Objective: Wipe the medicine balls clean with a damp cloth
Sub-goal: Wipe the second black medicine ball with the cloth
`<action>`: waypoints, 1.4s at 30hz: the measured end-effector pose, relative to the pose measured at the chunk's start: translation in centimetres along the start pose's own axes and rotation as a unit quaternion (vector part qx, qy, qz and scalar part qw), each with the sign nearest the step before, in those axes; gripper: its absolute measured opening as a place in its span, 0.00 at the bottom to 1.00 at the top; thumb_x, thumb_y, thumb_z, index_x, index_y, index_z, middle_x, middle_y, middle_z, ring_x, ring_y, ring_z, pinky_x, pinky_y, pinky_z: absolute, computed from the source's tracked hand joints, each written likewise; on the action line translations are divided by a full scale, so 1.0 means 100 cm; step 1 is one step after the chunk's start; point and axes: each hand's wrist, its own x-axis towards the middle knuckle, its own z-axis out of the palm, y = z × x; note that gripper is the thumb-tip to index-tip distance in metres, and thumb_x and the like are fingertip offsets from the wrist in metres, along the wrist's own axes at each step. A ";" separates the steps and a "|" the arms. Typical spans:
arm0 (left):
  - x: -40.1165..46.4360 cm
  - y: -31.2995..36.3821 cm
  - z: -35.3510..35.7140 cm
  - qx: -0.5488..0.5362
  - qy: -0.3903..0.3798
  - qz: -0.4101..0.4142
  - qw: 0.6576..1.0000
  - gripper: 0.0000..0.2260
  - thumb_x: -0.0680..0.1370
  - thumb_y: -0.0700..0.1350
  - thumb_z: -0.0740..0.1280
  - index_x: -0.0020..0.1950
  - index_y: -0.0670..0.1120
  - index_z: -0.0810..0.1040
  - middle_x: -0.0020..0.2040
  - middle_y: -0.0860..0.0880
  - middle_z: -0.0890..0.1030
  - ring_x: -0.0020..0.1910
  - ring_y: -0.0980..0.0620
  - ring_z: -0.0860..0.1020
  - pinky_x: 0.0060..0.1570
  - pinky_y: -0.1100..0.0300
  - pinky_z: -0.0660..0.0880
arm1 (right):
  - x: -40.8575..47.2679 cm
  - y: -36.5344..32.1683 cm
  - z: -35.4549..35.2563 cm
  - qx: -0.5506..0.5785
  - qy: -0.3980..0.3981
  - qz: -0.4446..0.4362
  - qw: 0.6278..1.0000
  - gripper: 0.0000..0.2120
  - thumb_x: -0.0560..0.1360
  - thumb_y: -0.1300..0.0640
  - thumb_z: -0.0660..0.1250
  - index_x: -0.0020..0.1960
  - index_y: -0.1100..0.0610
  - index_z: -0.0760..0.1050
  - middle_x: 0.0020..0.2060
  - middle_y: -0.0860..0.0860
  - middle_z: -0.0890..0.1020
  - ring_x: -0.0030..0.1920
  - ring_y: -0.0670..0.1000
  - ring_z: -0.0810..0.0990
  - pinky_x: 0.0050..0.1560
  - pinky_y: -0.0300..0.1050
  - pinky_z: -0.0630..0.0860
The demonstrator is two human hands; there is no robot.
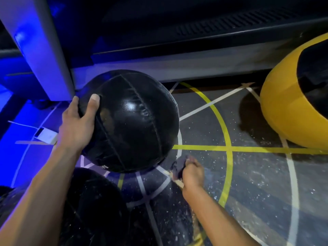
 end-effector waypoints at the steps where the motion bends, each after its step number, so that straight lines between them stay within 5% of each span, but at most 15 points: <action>1: 0.000 -0.001 0.000 0.001 0.006 -0.002 1.000 0.49 0.68 0.83 0.56 0.83 0.57 0.57 0.82 0.51 0.62 0.79 0.43 0.63 0.77 0.45 0.60 | 0.000 -0.010 0.002 0.058 -0.008 -0.012 0.998 0.12 0.84 0.67 0.55 0.47 0.65 0.76 0.33 0.57 0.77 0.33 0.57 0.73 0.30 0.54 0.74; 3: -0.002 -0.001 0.001 0.009 0.001 -0.005 1.000 0.47 0.70 0.82 0.56 0.83 0.58 0.57 0.82 0.51 0.61 0.80 0.43 0.62 0.77 0.45 0.59 | -0.013 -0.037 0.007 0.052 -0.034 -0.138 0.988 0.14 0.86 0.61 0.56 0.62 0.61 0.78 0.39 0.53 0.79 0.38 0.52 0.77 0.42 0.47 0.76; 6: -0.001 0.000 0.000 0.004 0.004 -0.008 1.000 0.49 0.68 0.83 0.56 0.83 0.58 0.58 0.82 0.51 0.63 0.79 0.43 0.63 0.77 0.44 0.60 | -0.042 -0.052 0.013 -0.092 -0.132 -0.363 0.918 0.22 0.87 0.58 0.53 0.80 0.48 0.63 0.60 0.50 0.82 0.53 0.38 0.82 0.55 0.35 0.77; 9: 0.001 -0.001 -0.001 0.005 0.001 -0.004 1.000 0.50 0.66 0.85 0.55 0.81 0.59 0.61 0.79 0.52 0.67 0.77 0.43 0.67 0.76 0.42 0.63 | -0.042 -0.002 0.009 -0.184 -0.159 -0.391 0.888 0.24 0.87 0.61 0.53 0.82 0.53 0.58 0.74 0.47 0.72 0.71 0.44 0.74 0.73 0.41 0.68; 11: 0.003 -0.003 -0.002 0.002 0.003 -0.001 1.000 0.48 0.66 0.85 0.55 0.80 0.60 0.64 0.78 0.52 0.69 0.76 0.44 0.68 0.75 0.42 0.64 | -0.026 0.021 0.001 -0.195 -0.111 -0.243 0.944 0.19 0.87 0.59 0.54 0.76 0.52 0.70 0.62 0.46 0.79 0.59 0.44 0.80 0.67 0.44 0.73; 13: 0.000 -0.006 -0.002 0.007 0.001 -0.004 1.000 0.47 0.68 0.84 0.56 0.80 0.60 0.62 0.80 0.52 0.66 0.78 0.44 0.66 0.76 0.43 0.62 | -0.010 0.022 -0.005 -0.080 -0.084 -0.072 0.991 0.15 0.87 0.59 0.55 0.57 0.54 0.81 0.42 0.57 0.83 0.44 0.59 0.83 0.54 0.56 0.78; 15: -0.001 -0.011 -0.004 0.005 -0.003 -0.002 1.000 0.45 0.68 0.83 0.56 0.80 0.61 0.62 0.79 0.53 0.66 0.77 0.45 0.66 0.76 0.43 0.63 | -0.002 0.002 -0.007 0.003 -0.052 -0.036 0.998 0.13 0.86 0.59 0.58 0.52 0.57 0.81 0.38 0.58 0.83 0.40 0.58 0.82 0.50 0.59 0.78; 19: -0.011 -0.019 -0.015 0.002 -0.010 0.025 1.000 0.44 0.68 0.82 0.60 0.75 0.55 0.70 0.74 0.45 0.72 0.73 0.44 0.70 0.74 0.40 0.66 | -0.019 -0.039 0.004 -0.021 -0.084 -0.153 0.984 0.16 0.86 0.58 0.57 0.67 0.44 0.76 0.49 0.45 0.87 0.44 0.36 0.81 0.57 0.43 0.79; 23: -0.026 0.008 -0.014 0.088 0.005 0.164 0.983 0.42 0.70 0.74 0.60 0.80 0.56 0.64 0.83 0.50 0.60 0.81 0.50 0.58 0.80 0.48 0.53 | -0.029 -0.025 0.002 -0.094 -0.097 -0.188 0.973 0.20 0.86 0.55 0.56 0.77 0.45 0.68 0.71 0.39 0.75 0.71 0.38 0.72 0.76 0.49 0.67; 28: -0.032 0.023 -0.012 0.089 -0.056 0.207 0.973 0.42 0.69 0.77 0.62 0.79 0.60 0.65 0.81 0.57 0.63 0.80 0.52 0.60 0.79 0.49 0.57 | -0.047 -0.045 -0.005 -0.077 -0.111 -0.232 0.963 0.20 0.86 0.53 0.56 0.76 0.38 0.69 0.67 0.35 0.78 0.66 0.34 0.75 0.74 0.47 0.69; 30: -0.044 0.023 -0.012 0.084 -0.045 0.214 0.972 0.42 0.68 0.76 0.63 0.78 0.58 0.67 0.80 0.56 0.65 0.78 0.50 0.62 0.77 0.53 0.56 | -0.064 -0.069 0.012 -0.114 -0.152 -0.333 0.923 0.21 0.86 0.51 0.56 0.76 0.37 0.67 0.67 0.37 0.77 0.64 0.34 0.75 0.71 0.42 0.70; 34: -0.064 0.025 -0.011 0.087 -0.035 0.220 0.971 0.41 0.66 0.73 0.64 0.77 0.58 0.69 0.77 0.55 0.66 0.76 0.47 0.61 0.75 0.51 0.58 | -0.057 -0.098 0.045 -0.273 -0.216 -0.543 0.764 0.23 0.86 0.58 0.56 0.81 0.51 0.62 0.80 0.43 0.61 0.79 0.37 0.55 0.78 0.35 0.53; 36: -0.066 0.022 -0.015 0.084 -0.044 0.212 0.973 0.41 0.66 0.74 0.65 0.76 0.58 0.69 0.76 0.56 0.66 0.76 0.47 0.61 0.74 0.49 0.60 | -0.024 -0.100 0.038 -0.281 -0.177 -0.505 0.797 0.22 0.87 0.58 0.55 0.80 0.52 0.63 0.78 0.46 0.65 0.78 0.40 0.61 0.75 0.31 0.56; 39: -0.071 0.015 -0.021 0.084 -0.044 0.213 0.973 0.40 0.66 0.74 0.66 0.75 0.58 0.69 0.72 0.61 0.66 0.75 0.48 0.62 0.74 0.41 0.62 | 0.013 -0.108 0.013 -0.307 -0.080 -0.315 0.894 0.18 0.86 0.58 0.55 0.73 0.55 0.74 0.67 0.55 0.80 0.67 0.57 0.77 0.61 0.45 0.70; 42: -0.077 0.010 -0.021 0.084 -0.032 0.235 0.968 0.39 0.66 0.73 0.67 0.74 0.56 0.70 0.70 0.58 0.67 0.75 0.47 0.65 0.74 0.44 0.61 | -0.016 -0.111 0.013 -0.294 -0.106 -0.388 0.867 0.15 0.85 0.59 0.56 0.66 0.52 0.77 0.53 0.49 0.84 0.49 0.45 0.82 0.46 0.44 0.72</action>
